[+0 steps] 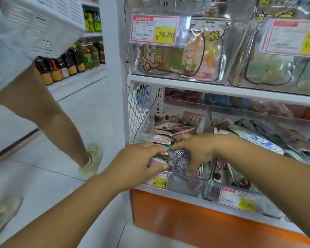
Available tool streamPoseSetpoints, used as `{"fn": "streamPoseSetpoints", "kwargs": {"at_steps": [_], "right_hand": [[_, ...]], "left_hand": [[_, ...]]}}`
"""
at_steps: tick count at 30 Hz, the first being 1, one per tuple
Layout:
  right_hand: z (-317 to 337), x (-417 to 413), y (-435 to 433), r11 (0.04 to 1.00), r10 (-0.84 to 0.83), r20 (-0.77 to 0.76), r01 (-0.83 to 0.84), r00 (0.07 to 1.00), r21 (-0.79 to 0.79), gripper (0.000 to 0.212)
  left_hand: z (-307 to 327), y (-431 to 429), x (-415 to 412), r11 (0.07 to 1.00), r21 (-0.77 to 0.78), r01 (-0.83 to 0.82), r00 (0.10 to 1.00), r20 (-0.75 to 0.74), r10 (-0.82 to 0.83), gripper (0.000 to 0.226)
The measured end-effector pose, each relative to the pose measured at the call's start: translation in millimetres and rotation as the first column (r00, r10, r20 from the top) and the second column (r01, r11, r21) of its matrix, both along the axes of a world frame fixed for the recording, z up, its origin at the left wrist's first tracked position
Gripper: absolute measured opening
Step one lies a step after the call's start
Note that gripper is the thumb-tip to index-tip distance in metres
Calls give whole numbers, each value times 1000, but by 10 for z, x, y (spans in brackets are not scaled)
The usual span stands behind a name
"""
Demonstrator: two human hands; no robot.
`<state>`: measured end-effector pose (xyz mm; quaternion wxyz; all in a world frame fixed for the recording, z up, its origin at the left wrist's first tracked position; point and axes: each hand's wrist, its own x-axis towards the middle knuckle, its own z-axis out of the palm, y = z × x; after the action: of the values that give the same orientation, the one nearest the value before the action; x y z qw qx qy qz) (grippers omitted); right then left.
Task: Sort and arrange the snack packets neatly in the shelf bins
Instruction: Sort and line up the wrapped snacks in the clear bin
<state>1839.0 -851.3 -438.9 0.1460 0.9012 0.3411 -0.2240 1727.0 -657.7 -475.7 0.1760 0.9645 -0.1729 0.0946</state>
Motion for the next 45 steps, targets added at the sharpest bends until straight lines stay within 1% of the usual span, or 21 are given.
{"fn": "streamPoseSetpoints", "kwargs": {"at_steps": [2,4,7,10,12,14,17,20,22,24,26,28,30,32,34,36,37,40,42,44,45], "right_hand": [[-10,-7,2,1000,-5,-35,5,999,-16,106],[-2,-20,22,999,-25,-54,23,998,-33,108],[15,-72,20,1000,-3,20,3,1000,-10,100],[85,-168,-68,988,52,144,-73,988,139,70],[143,-228,-182,945,19,148,-66,989,319,57],[256,-315,-323,841,-55,68,10,996,541,52],[454,-535,-581,613,-109,-133,173,985,771,44],[479,-743,-840,340,-118,-353,372,928,864,40],[422,-826,-998,147,-169,-405,429,899,891,45],[363,-897,-1175,76,-234,-384,410,893,909,52],[321,-985,-1324,62,-263,-369,397,891,916,58],[253,-1054,-1454,-8,-337,-331,349,882,937,53],[195,-1082,-1602,-80,-441,-310,307,843,948,45],[188,-1092,-1771,-154,-415,-386,354,824,922,42],[206,-1083,-1937,-135,-410,-403,383,818,914,43],[207,-1059,-2118,-102,-512,-323,317,796,943,44],[186,-1042,-2234,-126,-566,-304,284,767,950,45],[152,-1043,-2619,-236,-750,-297,181,591,955,52],[126,-1017,-2901,-274,-821,-303,132,484,953,55],[46,-918,-3098,-213,-865,-267,171,425,962,60],[-22,-862,-3150,-121,-889,-209,230,408,965,64]], "left_hand": [[32,-41,-10,999,-42,-19,1000,-11,18,48],[32,-63,-20,999,-23,-25,1000,-15,24,48],[10,-55,-33,1000,-10,-27,999,-23,26,50],[-5,-55,-43,999,-46,-20,999,-44,18,54],[13,-91,-65,993,-112,-24,998,-56,17,60],[77,-164,-86,980,-196,-25,998,-60,13,71],[239,-316,-73,921,-388,-32,998,-56,12,82],[368,-515,1,817,-572,-75,994,-111,14,78],[422,-695,33,732,-671,-119,985,-175,-1,74],[459,-890,58,670,-728,-146,979,-203,-6,69],[473,-1099,83,619,-772,-144,976,-215,-41,60],[499,-1337,86,577,-806,-133,967,-234,-104,50],[523,-1568,105,562,-814,-145,945,-283,-165,53],[525,-1753,136,515,-842,-158,898,-339,-280,60],[504,-1896,173,475,-860,-185,853,-381,-357,54],[470,-2036,209,418,-888,-192,855,-360,-373,31],[472,-2106,235,385,-901,-201,870,-345,-353,23],[476,-2275,362,326,-920,-219,914,-310,-260,17],[463,-2370,428,317,-918,-239,925,-314,-212,15],[425,-2467,472,341,-908,-244,928,-320,-190,11],[412,-2515,485,357,-901,-247,927,-327,-184,11]]}}
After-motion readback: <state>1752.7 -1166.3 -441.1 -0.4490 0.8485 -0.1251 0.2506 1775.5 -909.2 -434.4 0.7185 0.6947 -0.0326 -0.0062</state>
